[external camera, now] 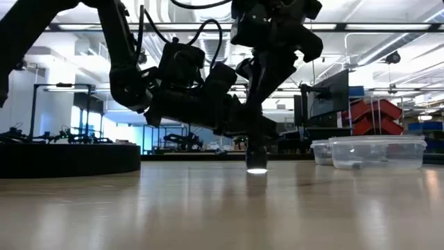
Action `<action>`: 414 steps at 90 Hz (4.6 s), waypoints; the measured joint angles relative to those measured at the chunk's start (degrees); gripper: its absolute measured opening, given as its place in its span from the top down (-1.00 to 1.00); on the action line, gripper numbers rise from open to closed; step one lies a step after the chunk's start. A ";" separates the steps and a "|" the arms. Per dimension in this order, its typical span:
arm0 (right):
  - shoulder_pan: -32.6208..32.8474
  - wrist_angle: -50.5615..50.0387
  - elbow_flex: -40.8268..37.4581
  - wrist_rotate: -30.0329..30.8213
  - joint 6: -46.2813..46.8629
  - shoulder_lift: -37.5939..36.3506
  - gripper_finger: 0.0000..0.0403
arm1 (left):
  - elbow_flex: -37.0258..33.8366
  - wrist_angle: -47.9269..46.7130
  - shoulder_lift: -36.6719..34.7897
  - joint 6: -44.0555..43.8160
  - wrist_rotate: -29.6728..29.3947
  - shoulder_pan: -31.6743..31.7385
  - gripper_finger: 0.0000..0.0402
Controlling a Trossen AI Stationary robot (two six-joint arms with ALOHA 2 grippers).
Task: Insert battery
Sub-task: Close the black battery compartment
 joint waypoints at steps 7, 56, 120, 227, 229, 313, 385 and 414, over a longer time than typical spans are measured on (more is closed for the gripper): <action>0.02 0.17 -0.29 -0.05 0.79 -0.06 0.56 | 0.00 -0.19 0.00 -0.10 -0.18 0.00 0.39; 0.37 2.17 -1.82 0.31 4.67 0.07 0.31 | 0.00 -3.23 -0.04 2.61 -0.51 0.00 0.45; 0.61 5.83 -3.08 -0.08 4.58 1.49 0.50 | 0.09 -5.21 -0.07 3.30 -0.90 0.00 0.53; 2.54 6.41 -4.29 -3.35 1.33 1.76 0.51 | -0.46 -3.71 0.04 5.78 6.72 -0.07 0.53; 2.59 6.42 -4.35 -3.24 1.75 1.77 0.51 | -0.46 -3.69 0.04 5.69 6.57 -0.07 0.54; 2.60 6.77 -4.76 -0.89 -0.64 0.99 0.22 | -2.25 6.57 4.42 2.08 2.15 -1.16 0.47; 2.49 4.78 -2.12 -1.17 3.01 0.66 0.07 | -2.25 5.84 4.35 2.04 2.53 -1.18 0.47; 2.66 3.90 -1.61 1.79 6.63 -0.36 0.14 | -2.25 5.65 4.35 1.73 2.46 -1.18 0.41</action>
